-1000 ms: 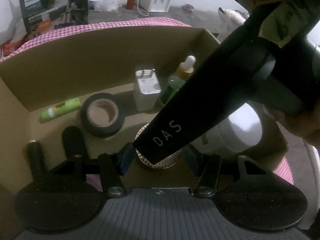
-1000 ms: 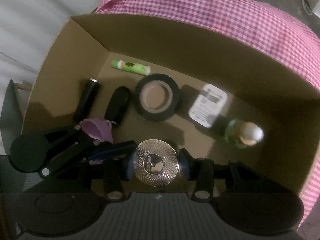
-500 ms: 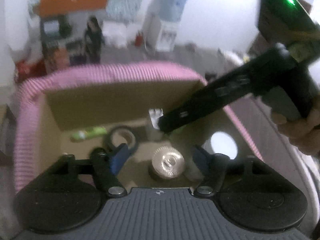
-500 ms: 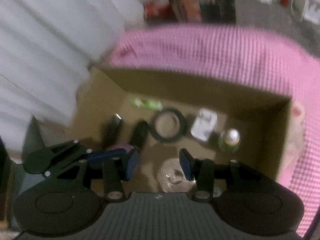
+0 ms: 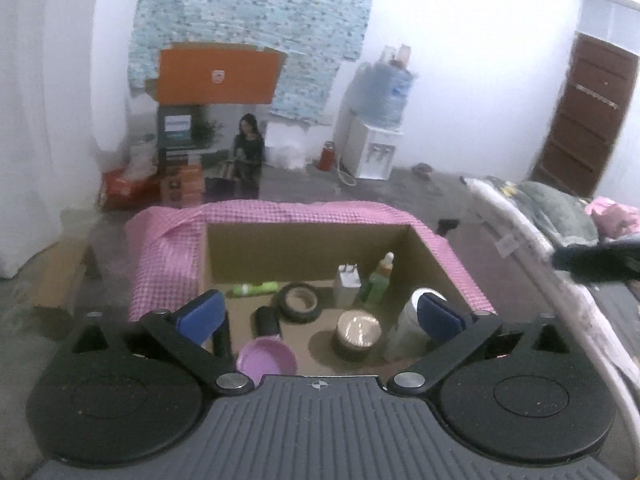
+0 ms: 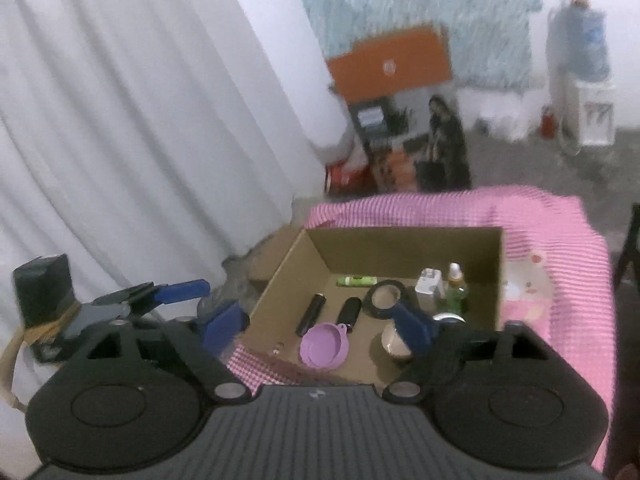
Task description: Organize rigid objects
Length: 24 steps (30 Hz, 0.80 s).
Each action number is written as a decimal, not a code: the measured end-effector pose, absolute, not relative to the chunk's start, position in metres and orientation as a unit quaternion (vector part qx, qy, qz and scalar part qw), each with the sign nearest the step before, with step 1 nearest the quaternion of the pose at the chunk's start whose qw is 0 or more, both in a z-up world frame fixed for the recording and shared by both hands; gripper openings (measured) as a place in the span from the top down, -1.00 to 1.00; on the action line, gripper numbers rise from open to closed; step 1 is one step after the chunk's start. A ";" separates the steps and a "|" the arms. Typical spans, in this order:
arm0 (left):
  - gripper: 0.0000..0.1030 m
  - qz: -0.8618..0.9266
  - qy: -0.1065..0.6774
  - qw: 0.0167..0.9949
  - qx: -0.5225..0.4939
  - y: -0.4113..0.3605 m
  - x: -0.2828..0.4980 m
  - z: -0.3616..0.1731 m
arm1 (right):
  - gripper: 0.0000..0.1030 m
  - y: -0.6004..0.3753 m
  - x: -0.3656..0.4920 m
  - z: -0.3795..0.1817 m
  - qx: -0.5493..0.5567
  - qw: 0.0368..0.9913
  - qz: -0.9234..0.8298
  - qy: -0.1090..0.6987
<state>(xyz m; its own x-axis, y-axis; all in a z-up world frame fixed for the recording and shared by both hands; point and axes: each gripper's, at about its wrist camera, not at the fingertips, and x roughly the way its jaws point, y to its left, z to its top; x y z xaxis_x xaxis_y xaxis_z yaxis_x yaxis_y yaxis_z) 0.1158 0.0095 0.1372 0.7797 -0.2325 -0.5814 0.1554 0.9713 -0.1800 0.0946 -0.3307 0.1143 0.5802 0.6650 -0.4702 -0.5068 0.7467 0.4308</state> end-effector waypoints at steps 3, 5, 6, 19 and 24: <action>-1.00 -0.083 0.315 0.943 -0.068 0.014 0.097 0.130 | -0.93 -0.338 0.055 0.099 0.137 0.893 0.312 0.294; -1.00 -0.064 0.326 0.941 -0.072 0.016 0.086 0.122 | -0.93 -0.338 0.034 0.077 0.156 0.890 0.301 0.304; -1.00 -0.058 0.331 0.939 -0.071 0.018 0.079 0.118 | -0.94 -0.336 0.026 0.067 0.159 0.891 0.293 0.308; -0.99 -0.018 0.374 0.927 -0.009 -0.006 0.096 0.079 | -1.00 -0.281 0.035 0.010 0.067 0.935 0.164 0.308; -1.00 0.010 0.372 0.928 -0.012 -0.015 0.106 0.070 | -1.00 -0.269 0.061 0.003 0.041 0.944 0.132 0.300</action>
<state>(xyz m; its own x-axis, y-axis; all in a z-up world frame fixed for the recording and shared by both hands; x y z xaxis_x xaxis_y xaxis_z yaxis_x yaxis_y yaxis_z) 0.1063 -0.0152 0.0700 0.7237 0.0100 -0.6900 -0.0271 0.9995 -0.0140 0.0607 -0.2688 0.0033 0.7853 0.2732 -0.5556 -0.2245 0.9619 0.1558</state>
